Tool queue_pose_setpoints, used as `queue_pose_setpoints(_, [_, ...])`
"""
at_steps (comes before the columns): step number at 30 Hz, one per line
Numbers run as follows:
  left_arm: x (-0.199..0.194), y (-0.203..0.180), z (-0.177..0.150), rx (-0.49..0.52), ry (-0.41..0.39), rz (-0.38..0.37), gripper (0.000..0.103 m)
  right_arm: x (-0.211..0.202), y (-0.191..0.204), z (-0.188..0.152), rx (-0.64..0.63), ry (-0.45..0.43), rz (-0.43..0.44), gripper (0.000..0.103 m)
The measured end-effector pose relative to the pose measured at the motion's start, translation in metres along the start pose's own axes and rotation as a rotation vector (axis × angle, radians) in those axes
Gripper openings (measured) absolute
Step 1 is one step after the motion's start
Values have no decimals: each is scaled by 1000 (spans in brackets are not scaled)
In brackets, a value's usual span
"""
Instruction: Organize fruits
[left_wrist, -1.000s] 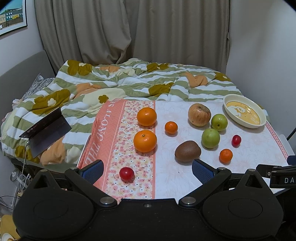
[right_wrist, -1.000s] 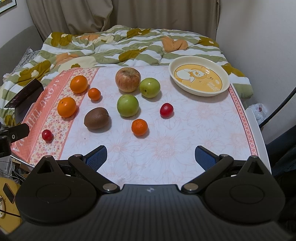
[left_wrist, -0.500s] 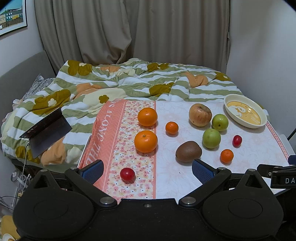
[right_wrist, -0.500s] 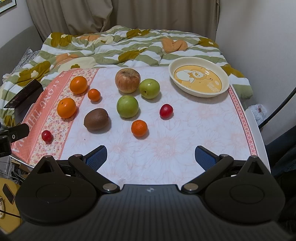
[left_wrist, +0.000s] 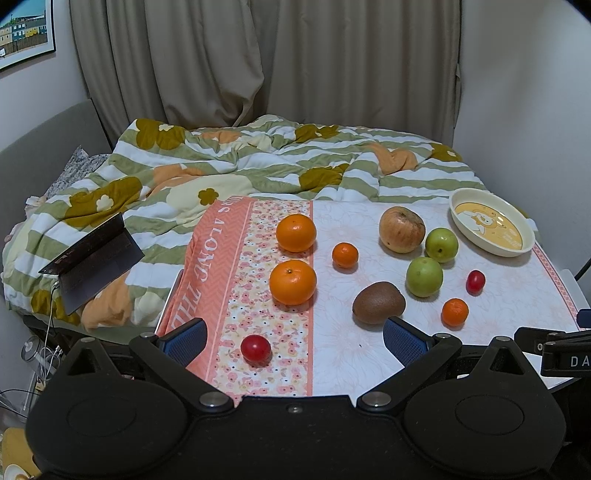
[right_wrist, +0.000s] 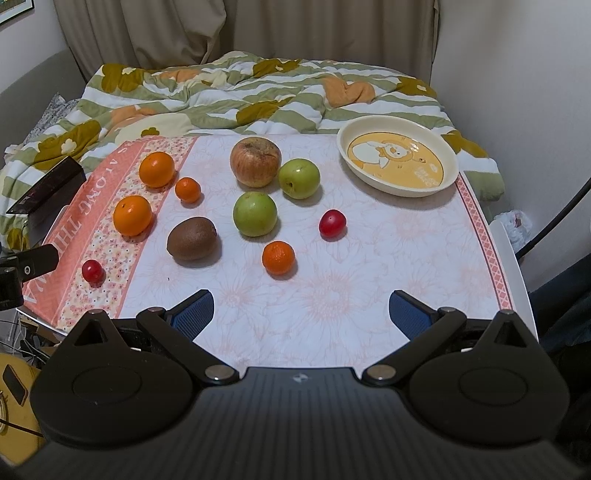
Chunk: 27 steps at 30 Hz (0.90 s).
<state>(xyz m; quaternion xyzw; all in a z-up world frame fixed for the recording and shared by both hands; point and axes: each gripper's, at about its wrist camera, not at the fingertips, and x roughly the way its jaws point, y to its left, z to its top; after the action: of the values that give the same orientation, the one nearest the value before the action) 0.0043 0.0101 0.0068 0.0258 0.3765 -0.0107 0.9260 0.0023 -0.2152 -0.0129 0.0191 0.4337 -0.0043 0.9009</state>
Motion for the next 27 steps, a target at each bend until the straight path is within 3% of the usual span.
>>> queue_pose_setpoints(27, [4, -1, 2, 12, 9, 7, 103, 0, 0, 2, -9, 17, 0, 103])
